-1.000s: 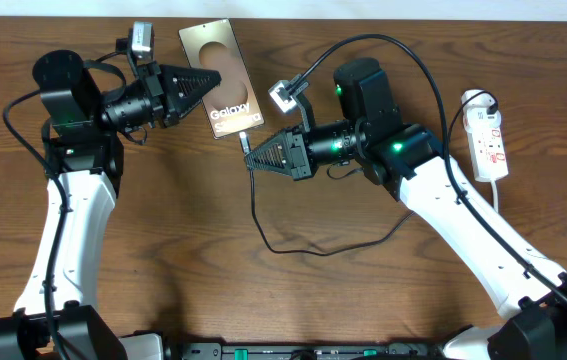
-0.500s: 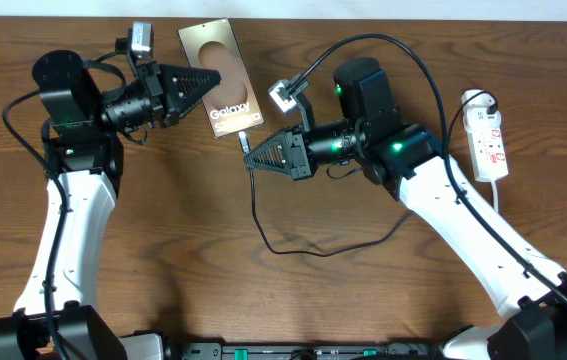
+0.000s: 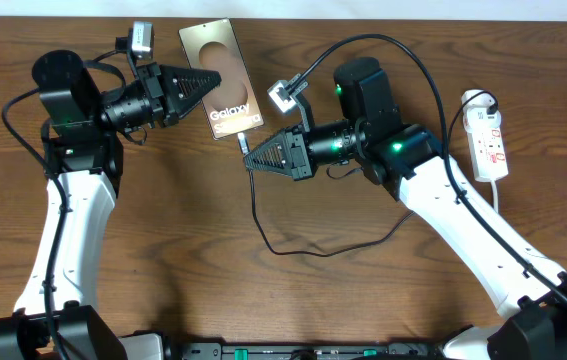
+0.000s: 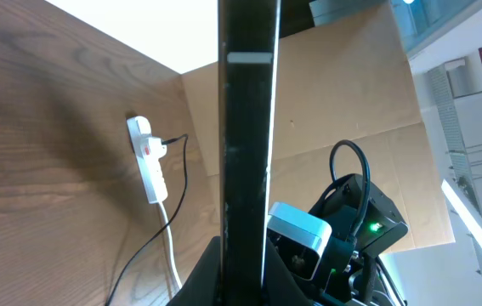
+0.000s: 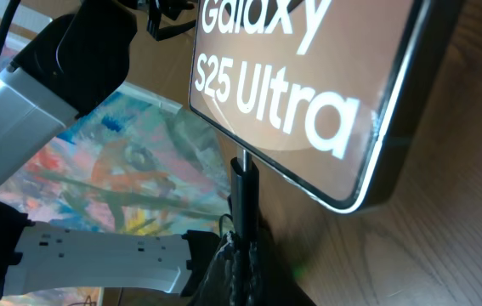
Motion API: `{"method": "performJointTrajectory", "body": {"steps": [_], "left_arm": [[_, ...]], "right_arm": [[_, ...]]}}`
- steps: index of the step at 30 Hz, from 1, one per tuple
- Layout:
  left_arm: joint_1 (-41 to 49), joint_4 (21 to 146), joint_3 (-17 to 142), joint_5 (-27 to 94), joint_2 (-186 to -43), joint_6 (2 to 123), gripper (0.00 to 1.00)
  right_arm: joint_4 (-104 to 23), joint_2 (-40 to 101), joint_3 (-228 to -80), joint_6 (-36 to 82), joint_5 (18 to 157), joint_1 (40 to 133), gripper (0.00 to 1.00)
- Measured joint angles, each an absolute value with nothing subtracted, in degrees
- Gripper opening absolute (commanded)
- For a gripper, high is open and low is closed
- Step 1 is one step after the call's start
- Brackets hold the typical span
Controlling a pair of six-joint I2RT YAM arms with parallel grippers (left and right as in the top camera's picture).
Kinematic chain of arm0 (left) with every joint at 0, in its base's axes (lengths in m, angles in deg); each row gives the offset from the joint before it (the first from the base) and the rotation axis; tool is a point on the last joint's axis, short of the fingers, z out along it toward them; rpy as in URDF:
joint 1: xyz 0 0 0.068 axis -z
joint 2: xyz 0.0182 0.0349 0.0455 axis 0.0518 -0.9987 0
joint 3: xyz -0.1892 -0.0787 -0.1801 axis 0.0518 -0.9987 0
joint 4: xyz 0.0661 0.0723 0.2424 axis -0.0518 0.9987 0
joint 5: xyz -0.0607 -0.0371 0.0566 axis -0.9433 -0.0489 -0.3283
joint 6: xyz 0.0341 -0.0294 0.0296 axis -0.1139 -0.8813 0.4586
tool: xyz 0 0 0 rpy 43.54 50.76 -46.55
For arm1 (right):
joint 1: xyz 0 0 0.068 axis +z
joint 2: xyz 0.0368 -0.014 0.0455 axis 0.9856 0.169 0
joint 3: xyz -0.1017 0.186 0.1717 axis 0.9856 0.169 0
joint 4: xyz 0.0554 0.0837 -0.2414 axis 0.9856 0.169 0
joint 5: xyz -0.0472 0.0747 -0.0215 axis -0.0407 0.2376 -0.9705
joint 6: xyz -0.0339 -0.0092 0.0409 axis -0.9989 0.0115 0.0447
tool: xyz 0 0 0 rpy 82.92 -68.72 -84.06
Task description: Plug charger to phone and switch on socket
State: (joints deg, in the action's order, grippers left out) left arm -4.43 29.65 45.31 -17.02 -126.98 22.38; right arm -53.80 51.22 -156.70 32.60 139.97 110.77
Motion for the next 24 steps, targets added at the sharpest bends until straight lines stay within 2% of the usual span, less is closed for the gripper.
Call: {"method": "performJointTrajectory", "body": {"steps": [24], "left_arm": [[-4.43,27.53,45.31,-16.74,-126.96,22.33,0.07]], "right_arm": [[-56.09,51.44,-156.37,32.62,138.04,110.62,0.01]]}}
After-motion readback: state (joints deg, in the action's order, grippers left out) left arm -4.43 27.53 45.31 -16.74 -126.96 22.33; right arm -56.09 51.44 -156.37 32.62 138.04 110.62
